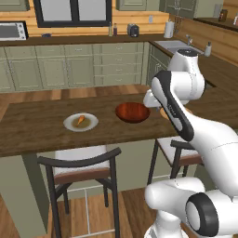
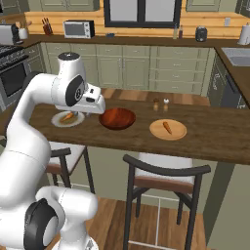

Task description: Pick the chicken drumstick and carrot from their plates and place them in the bowl. Then put the bowl in the fridge.

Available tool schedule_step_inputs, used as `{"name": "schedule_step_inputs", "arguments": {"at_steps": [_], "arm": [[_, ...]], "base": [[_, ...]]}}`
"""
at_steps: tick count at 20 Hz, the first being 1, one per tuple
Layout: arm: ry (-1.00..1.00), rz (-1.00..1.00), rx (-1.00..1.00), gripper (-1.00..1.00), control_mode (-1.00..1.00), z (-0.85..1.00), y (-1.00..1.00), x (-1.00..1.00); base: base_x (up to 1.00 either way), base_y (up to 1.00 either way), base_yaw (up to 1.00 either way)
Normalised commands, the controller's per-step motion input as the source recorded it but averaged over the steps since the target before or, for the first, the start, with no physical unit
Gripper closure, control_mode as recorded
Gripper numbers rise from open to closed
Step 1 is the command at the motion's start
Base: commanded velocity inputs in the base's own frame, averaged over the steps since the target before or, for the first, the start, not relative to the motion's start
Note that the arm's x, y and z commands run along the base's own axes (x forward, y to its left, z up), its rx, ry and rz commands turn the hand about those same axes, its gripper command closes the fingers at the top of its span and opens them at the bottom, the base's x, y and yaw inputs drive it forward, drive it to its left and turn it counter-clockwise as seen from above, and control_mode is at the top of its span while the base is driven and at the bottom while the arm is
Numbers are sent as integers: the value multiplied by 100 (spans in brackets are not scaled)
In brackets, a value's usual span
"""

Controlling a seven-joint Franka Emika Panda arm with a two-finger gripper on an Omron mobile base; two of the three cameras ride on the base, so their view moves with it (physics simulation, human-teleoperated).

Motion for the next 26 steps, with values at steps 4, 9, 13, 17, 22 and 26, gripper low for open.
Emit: {"name": "schedule_step_inputs", "arguments": {"at_steps": [4,9,13,17,22,26], "arm": [[0,0,0,-100,100,0,0,0],[0,0,0,-100,100,0,0,0],[0,0,0,-100,100,0,0,0],[0,0,0,-100,100,0,0,0],[0,0,0,-100,100,0,0,0],[0,0,0,-100,100,0,0,0]], "base": [[0,0,0],[39,0,0],[59,-22,0],[53,-37,0],[84,-23,0],[33,-1,0]]}}
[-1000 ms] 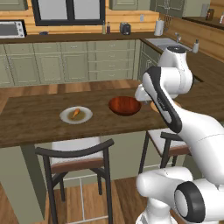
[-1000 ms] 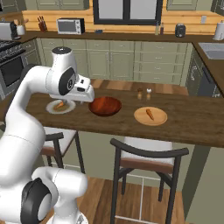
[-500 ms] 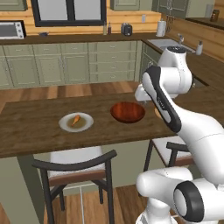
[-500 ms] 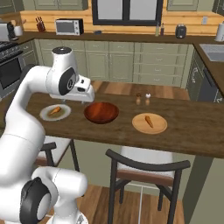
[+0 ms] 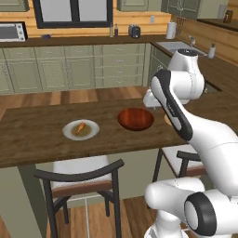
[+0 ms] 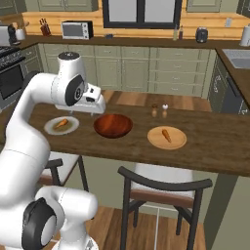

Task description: Pick the chicken drumstick and carrot from their plates and place them in the bowl. Then put the bowl in the fridge.

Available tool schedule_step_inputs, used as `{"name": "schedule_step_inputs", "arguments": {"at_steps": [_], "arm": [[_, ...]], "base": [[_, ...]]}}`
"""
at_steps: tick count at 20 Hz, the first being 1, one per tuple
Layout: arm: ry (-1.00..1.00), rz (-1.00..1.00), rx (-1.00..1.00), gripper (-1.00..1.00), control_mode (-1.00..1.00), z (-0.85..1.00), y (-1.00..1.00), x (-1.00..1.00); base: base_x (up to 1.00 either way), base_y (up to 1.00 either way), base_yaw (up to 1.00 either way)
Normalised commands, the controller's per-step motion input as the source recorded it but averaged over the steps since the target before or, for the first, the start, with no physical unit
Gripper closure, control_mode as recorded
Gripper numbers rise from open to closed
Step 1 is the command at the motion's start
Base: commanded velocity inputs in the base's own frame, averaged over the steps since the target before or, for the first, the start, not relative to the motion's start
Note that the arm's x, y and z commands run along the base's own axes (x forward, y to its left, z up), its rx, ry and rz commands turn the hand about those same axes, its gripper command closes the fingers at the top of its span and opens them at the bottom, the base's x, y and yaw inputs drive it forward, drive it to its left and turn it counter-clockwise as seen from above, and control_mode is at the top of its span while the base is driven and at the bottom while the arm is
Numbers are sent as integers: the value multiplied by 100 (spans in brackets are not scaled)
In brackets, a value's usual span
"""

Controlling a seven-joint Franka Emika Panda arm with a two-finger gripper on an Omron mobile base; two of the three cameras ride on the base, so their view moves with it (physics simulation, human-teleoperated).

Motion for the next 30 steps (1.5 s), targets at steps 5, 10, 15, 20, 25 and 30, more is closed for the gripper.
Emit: {"name": "schedule_step_inputs", "arguments": {"at_steps": [5,10,15,20,25,30], "arm": [[5,8,0,-100,-100,-5,-43,39],[19,18,0,-100,-100,-15,-100,87],[15,23,0,-100,-100,-13,-100,63],[20,14,-3,-100,-100,-33,-91,47],[9,3,-2,-100,-100,-58,-70,48],[12,3,-1,-100,-100,-45,-43,71]], "base": [[0,0,0],[0,0,0],[0,0,0],[0,0,0],[0,0,0],[0,0,0]]}}
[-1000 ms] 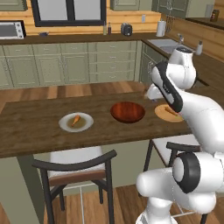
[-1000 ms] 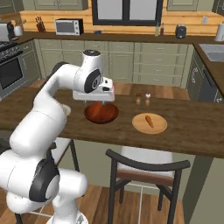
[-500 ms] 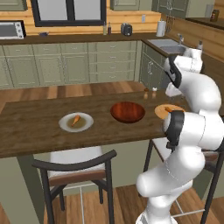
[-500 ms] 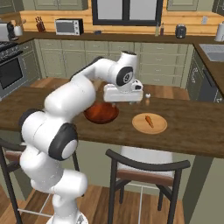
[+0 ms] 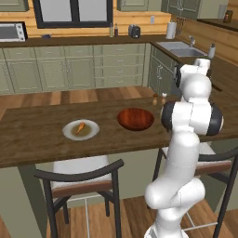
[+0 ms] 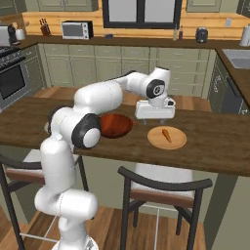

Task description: Pick the chicken drumstick and carrot from their plates and place them in the bowl. Then put the bowl in the fridge.

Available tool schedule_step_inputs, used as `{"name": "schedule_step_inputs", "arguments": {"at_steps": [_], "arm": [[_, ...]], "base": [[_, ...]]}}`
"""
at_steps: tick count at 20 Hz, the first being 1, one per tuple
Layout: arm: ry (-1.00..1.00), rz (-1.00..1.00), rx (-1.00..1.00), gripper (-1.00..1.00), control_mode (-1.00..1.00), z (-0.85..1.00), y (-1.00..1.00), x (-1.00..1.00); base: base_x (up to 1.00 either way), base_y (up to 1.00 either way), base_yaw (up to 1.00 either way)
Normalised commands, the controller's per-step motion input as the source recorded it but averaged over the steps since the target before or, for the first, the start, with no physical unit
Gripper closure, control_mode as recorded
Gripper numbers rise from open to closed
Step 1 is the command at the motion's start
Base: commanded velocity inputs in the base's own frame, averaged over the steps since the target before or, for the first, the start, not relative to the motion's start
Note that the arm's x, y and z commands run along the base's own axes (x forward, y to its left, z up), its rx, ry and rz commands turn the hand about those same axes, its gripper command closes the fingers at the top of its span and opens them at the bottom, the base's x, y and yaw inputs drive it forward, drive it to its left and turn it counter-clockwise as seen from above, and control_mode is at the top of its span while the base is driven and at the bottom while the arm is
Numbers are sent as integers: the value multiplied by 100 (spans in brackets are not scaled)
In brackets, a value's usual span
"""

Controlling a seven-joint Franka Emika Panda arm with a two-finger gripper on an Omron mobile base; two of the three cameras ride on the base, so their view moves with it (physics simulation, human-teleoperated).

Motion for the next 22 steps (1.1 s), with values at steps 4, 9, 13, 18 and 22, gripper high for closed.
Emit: {"name": "schedule_step_inputs", "arguments": {"at_steps": [4,9,13,18,22], "arm": [[0,1,-3,-100,-100,-54,-18,37],[-5,0,-3,-100,-100,-46,0,57],[-6,0,-10,-100,-100,-46,0,41],[-10,0,-11,-100,-100,-40,0,19],[-14,0,-7,-100,-100,-34,0,6]], "base": [[0,0,0],[0,0,0],[0,0,0],[0,0,0],[0,0,0]]}}
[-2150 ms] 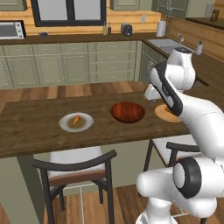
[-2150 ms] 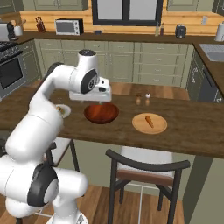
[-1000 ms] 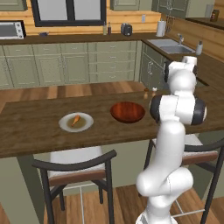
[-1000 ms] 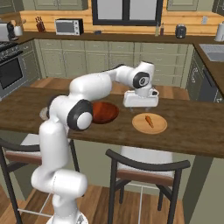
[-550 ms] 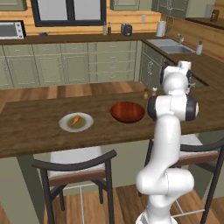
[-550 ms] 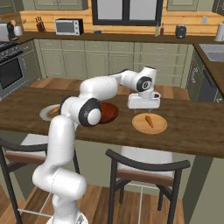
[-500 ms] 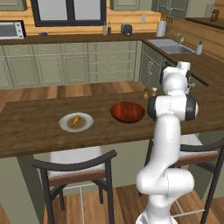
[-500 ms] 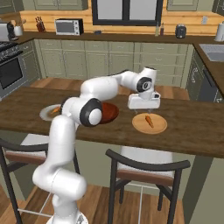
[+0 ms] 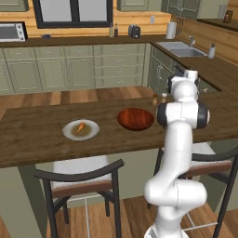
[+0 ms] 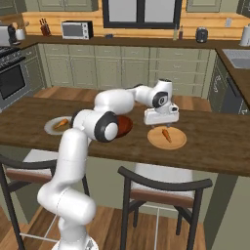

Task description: Pick the chicken drumstick and carrot from their plates and place them in the bowl. Then put the bowl in the fridge.

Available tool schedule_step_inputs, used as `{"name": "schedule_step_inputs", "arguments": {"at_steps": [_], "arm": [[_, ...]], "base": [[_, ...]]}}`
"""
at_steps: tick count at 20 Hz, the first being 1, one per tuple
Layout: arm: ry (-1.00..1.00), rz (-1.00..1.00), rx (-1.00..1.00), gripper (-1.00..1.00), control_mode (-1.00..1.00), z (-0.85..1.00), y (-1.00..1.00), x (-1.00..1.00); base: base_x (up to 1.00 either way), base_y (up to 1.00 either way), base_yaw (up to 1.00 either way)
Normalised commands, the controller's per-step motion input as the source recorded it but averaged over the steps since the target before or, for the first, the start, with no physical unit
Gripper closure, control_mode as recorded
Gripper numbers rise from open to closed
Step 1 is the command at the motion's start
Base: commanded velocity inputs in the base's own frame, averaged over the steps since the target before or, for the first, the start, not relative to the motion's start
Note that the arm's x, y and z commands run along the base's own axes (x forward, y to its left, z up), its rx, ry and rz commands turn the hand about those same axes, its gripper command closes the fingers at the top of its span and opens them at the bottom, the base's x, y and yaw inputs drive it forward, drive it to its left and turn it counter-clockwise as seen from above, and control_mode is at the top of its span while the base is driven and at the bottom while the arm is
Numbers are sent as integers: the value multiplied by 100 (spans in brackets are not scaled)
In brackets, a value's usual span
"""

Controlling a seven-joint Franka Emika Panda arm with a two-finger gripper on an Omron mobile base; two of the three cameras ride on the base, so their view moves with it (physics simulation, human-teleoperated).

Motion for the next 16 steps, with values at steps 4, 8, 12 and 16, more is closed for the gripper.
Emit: {"name": "schedule_step_inputs", "arguments": {"at_steps": [4,8,12,16], "arm": [[-19,-2,-4,-100,-100,-41,0,0],[-15,-1,-3,-100,-100,-34,0,0],[-11,0,-6,-100,-100,-21,-3,22],[-4,0,-9,-100,-100,-16,-9,13]], "base": [[0,0,0],[0,0,0],[0,0,0],[0,0,0]]}}
